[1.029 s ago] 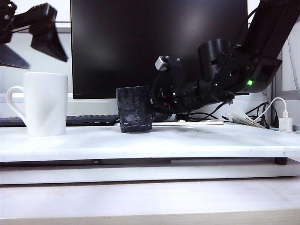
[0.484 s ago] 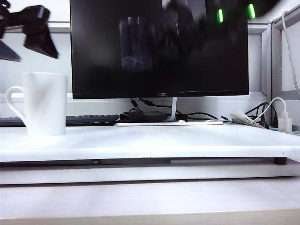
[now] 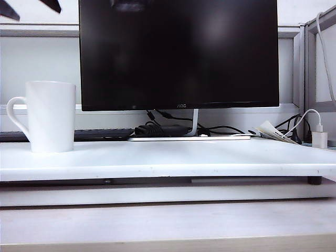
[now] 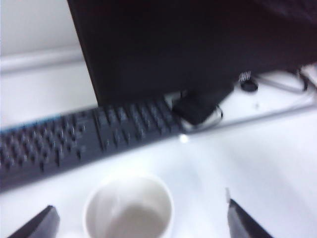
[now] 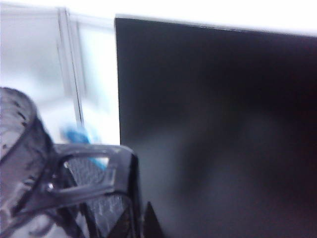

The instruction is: Carefully pick up the black cup and pour some water from the black cup into the white cup.

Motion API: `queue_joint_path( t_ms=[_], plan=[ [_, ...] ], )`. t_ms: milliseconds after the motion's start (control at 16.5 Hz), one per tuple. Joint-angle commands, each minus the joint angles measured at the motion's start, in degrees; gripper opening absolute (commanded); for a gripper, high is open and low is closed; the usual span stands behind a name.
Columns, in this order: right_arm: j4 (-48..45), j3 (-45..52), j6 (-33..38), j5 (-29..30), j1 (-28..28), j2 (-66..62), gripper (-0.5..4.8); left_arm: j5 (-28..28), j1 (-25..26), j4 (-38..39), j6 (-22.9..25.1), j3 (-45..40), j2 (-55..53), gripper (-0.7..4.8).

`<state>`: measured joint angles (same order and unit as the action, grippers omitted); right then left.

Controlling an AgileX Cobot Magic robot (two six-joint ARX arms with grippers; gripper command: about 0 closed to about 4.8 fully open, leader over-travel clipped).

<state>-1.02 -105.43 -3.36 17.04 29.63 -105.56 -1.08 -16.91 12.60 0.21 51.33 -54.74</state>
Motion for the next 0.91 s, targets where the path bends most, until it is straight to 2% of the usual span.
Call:
queue_joint_path(
  t_ms=[61,182,303,424,484,606,727,848,908],
  plan=[
    [6.8,-2.9,-6.7,-4.2,3.2,-4.1,-0.06,-0.9,1.2,8.4,0.5,0.1,0.0,4.79],
    [7.8,-2.9,-7.6,-5.8,4.6,-7.2,-0.06,-0.5,4.5,9.6,0.5,0.1,-0.4,4.79],
    [7.9,-2.9,-10.0,-8.6,5.7,-9.7,-0.06,4.1,10.2,9.4,0.7,0.0,-1.4,4.79],
    [7.3,-3.0,-14.1,-10.9,6.8,-10.8,-0.05,7.0,13.7,9.1,1.2,0.0,-3.6,4.79],
    [7.7,-3.7,-15.3,-11.2,7.3,-11.0,-0.06,9.1,14.2,9.1,0.7,0.0,-5.2,4.79],
    [7.5,-5.1,-18.1,-11.5,8.1,-11.0,-0.05,10.1,13.0,9.3,0.1,0.0,-7.7,4.79],
    [7.1,-6.3,-28.6,-14.2,9.4,-11.0,-0.05,10.1,10.9,8.7,-0.5,0.0,-8.6,4.79],
    [6.6,-6.3,-33.1,-14.8,10.0,-11.0,-0.06,10.4,10.6,7.5,-3.9,0.0,-8.6,4.79],
    [6.1,-6.3,-34.8,-15.0,10.2,-11.0,-0.05,10.4,10.6,7.5,-3.8,0.0,-8.6,4.79]
  ],
)
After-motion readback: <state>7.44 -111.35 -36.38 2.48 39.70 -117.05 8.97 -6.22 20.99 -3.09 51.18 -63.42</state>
